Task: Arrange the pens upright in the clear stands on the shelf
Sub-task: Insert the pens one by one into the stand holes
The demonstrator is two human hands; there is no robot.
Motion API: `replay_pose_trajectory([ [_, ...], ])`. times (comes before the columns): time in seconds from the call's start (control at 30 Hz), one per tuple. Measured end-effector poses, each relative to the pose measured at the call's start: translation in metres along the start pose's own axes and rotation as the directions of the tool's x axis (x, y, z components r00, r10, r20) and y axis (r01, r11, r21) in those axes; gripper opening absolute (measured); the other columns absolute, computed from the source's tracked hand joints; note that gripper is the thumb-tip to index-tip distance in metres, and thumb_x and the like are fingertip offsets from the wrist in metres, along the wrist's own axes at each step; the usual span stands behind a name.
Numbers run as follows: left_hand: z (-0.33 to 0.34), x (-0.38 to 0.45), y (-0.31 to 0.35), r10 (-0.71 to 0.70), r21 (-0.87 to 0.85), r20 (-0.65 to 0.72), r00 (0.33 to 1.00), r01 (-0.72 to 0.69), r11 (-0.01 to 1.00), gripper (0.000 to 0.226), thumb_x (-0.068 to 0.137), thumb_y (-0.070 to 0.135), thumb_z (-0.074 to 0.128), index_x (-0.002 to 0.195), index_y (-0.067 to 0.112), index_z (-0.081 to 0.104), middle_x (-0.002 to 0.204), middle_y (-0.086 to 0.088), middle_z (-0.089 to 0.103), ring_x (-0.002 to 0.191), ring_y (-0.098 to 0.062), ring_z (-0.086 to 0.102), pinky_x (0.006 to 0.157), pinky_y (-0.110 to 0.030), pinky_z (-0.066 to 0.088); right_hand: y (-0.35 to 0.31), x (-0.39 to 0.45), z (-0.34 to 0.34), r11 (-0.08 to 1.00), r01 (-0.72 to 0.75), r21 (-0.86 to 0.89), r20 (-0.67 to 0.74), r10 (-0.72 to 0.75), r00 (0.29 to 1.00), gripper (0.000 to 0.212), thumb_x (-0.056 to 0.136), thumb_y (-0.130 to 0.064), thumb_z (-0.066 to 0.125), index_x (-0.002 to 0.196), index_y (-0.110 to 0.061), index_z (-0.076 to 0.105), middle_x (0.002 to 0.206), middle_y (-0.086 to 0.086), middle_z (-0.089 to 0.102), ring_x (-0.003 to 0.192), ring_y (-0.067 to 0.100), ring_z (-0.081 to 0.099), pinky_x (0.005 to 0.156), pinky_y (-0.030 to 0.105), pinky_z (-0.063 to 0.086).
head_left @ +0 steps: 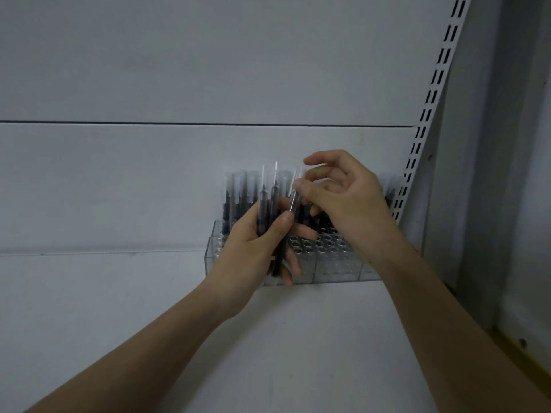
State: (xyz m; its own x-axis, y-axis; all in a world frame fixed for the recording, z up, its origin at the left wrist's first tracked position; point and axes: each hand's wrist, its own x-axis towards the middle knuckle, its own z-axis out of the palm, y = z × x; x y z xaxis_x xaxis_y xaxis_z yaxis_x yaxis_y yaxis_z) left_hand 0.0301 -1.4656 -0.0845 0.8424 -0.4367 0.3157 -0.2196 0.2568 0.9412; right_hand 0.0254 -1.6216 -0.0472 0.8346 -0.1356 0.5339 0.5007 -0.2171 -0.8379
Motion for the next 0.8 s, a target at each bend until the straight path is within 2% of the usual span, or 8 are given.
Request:
replay_pose_trajectory([
  [0.13,0.000,0.000,0.000,-0.042,-0.036,0.034,0.999,0.043,0.998,0.037,0.091,0.030,0.051,0.123,0.012,0.050,0.093,-0.010,0.076,0.048,-0.023,0.061,0.042,-0.030,0.052,0.000,0.002,-0.005,0.995,-0.028,0.091,-0.036,0.031,0.999,0.025,0.091,-0.007,0.070,0.112,-0.017,0.062,0.089,-0.001,0.072,0.075,0.013,0.068,0.069,0.024,0.053],
  [0.27,-0.002,0.000,-0.002,-0.023,-0.005,0.030,0.999,0.023,1.000,0.034,0.090,0.029,0.054,0.120,0.013,0.052,0.090,-0.007,0.074,0.048,-0.022,0.059,0.041,-0.028,0.048,0.002,0.003,-0.006,0.991,-0.051,0.124,-0.028,0.055,0.998,0.020,0.093,-0.012,0.068,0.111,-0.020,0.064,0.092,0.001,0.073,0.081,0.016,0.068,0.077,0.033,0.056],
  [0.43,-0.002,0.000,-0.003,-0.014,0.007,0.023,1.000,0.014,1.000,0.036,0.089,0.031,0.054,0.122,0.015,0.054,0.092,-0.007,0.074,0.050,-0.023,0.059,0.044,-0.031,0.052,0.001,0.001,-0.001,0.997,-0.022,0.073,-0.029,0.024,0.999,0.027,0.089,-0.014,0.073,0.113,-0.020,0.065,0.102,0.005,0.069,0.085,0.012,0.071,0.073,0.026,0.057],
  [0.53,-0.002,0.000,-0.002,-0.018,0.005,0.019,1.000,0.018,1.000,0.028,0.097,0.028,0.048,0.122,0.017,0.054,0.092,-0.008,0.074,0.050,-0.025,0.060,0.046,-0.034,0.055,0.001,0.004,-0.006,0.994,-0.015,0.111,-0.096,0.026,0.995,0.025,0.090,-0.012,0.072,0.113,-0.020,0.066,0.100,0.004,0.069,0.083,0.014,0.071,0.077,0.031,0.059],
  [0.63,-0.004,0.000,-0.003,-0.005,0.074,-0.015,1.000,0.007,0.997,0.023,0.103,0.023,0.042,0.120,0.013,0.055,0.088,-0.006,0.073,0.043,-0.023,0.049,0.046,-0.035,0.055,-0.001,0.008,-0.014,0.973,0.020,0.229,-0.218,0.032,0.975,0.026,0.091,-0.007,0.069,0.114,-0.017,0.065,0.103,0.007,0.068,0.086,0.013,0.070,0.076,0.028,0.057],
  [0.7,-0.005,0.001,-0.005,0.022,0.128,-0.035,0.999,-0.017,0.992,0.022,0.105,0.022,0.041,0.117,0.013,0.056,0.079,-0.004,0.069,0.040,-0.017,0.038,0.041,-0.030,0.048,-0.003,0.009,-0.020,0.961,0.075,0.265,-0.315,0.012,0.949,0.025,0.092,-0.006,0.068,0.114,-0.017,0.064,0.103,0.009,0.068,0.087,0.014,0.069,0.074,0.025,0.055],
  [0.8,-0.006,0.002,-0.007,-0.008,0.115,-0.065,0.998,0.016,0.993,0.022,0.106,0.024,0.041,0.115,0.015,0.058,0.064,-0.002,0.052,0.041,-0.014,0.026,0.038,-0.022,0.027,-0.004,0.009,-0.025,0.975,0.154,0.158,-0.424,-0.074,0.902,0.025,0.093,-0.008,0.068,0.113,-0.021,0.064,0.100,0.005,0.069,0.083,0.010,0.069,0.071,0.024,0.055],
])
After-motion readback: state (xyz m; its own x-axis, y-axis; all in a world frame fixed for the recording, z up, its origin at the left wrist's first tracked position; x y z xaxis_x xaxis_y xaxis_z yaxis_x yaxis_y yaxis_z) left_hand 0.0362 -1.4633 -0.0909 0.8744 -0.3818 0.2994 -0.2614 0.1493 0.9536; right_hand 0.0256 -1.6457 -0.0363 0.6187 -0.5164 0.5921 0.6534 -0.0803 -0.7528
